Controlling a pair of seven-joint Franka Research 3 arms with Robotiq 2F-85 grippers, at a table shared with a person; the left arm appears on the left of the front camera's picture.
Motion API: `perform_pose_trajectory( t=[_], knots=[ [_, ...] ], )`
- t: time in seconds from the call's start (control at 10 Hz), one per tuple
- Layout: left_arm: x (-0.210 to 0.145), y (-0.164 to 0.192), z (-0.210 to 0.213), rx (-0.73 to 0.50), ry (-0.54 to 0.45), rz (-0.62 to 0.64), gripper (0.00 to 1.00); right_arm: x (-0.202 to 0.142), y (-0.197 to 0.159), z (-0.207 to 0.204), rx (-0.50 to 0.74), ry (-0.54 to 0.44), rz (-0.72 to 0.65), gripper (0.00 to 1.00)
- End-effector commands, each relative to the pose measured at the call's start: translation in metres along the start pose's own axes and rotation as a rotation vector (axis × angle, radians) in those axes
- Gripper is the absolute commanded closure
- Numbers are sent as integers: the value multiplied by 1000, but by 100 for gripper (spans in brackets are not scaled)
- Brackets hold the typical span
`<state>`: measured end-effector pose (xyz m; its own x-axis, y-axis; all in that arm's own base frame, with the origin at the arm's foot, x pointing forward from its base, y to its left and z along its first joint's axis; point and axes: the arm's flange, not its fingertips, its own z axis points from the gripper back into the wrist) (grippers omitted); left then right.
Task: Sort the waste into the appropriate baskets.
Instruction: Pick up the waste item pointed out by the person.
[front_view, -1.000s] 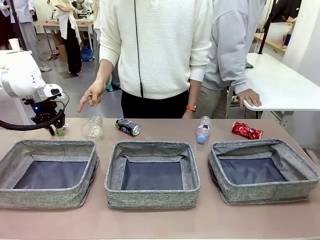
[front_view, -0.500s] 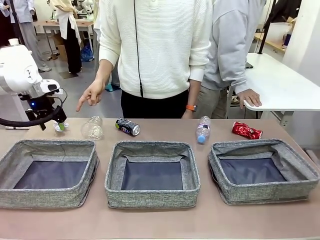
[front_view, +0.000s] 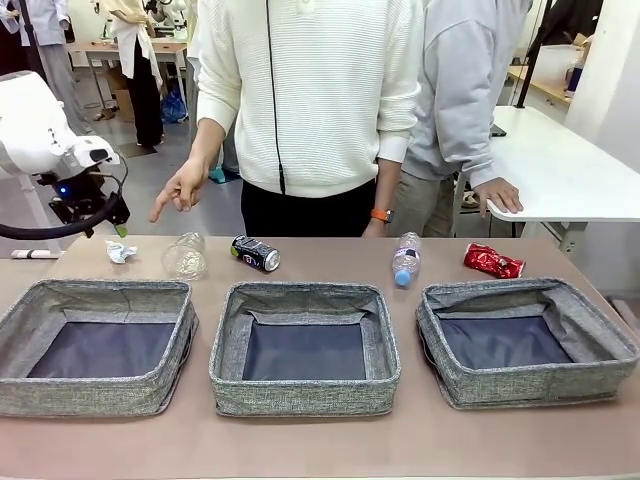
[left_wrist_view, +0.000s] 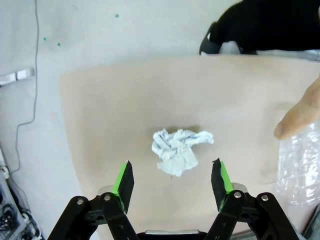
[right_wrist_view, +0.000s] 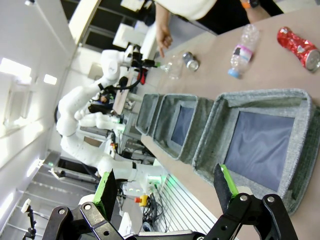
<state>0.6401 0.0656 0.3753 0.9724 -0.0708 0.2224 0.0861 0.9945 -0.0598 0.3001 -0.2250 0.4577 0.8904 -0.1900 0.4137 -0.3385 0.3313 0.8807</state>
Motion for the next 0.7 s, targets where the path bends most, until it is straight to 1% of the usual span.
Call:
perform_pose_trajectory(
  t=[0.0, 0.3, 0.6],
  knots=[
    [3, 2, -1, -34, -62, -9, 20, 3, 1, -1, 17, -15, 28, 0],
    [8, 0, -15, -43, -27, -3, 20, 3, 1, -1, 17, -15, 28, 0],
    [9, -4, -33, -60, 32, -5, 20, 3, 1, -1, 17, -15, 28, 0]
  ],
)
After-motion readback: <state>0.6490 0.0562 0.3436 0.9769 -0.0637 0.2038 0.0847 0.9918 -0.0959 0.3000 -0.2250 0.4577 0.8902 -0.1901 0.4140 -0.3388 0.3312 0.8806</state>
